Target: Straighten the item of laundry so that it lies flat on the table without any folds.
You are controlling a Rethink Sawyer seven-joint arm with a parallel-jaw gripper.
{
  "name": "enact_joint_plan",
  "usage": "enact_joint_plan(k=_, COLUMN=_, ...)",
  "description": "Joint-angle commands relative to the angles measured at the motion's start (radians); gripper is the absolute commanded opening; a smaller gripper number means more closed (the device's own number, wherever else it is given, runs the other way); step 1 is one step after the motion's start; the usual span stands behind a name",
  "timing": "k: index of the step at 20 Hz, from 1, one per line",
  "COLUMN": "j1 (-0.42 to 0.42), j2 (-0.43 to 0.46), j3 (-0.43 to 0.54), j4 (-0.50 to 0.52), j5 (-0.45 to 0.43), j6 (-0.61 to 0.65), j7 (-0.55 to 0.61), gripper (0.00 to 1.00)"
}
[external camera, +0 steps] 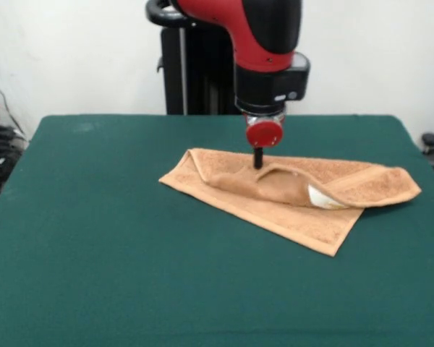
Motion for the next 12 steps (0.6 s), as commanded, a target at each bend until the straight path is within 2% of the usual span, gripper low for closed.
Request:
enact_joint_plan(k=1, j1=-0.016, j2=-0.064, j3=0.249, j4=0.185, j5=-0.001, j6=0.101, j7=0.078, gripper=0.00)
enact_joint_plan(k=10, j1=-0.025, j2=-0.159, j3=0.304, j4=0.258, j5=0.038, j6=0.167, j7=0.115, gripper=0.00)
enact_joint_plan(k=12, j1=-0.007, j2=-0.171, j3=0.289, j4=0.256, j5=0.040, j6=0.196, j7=0.125, gripper=0.00)
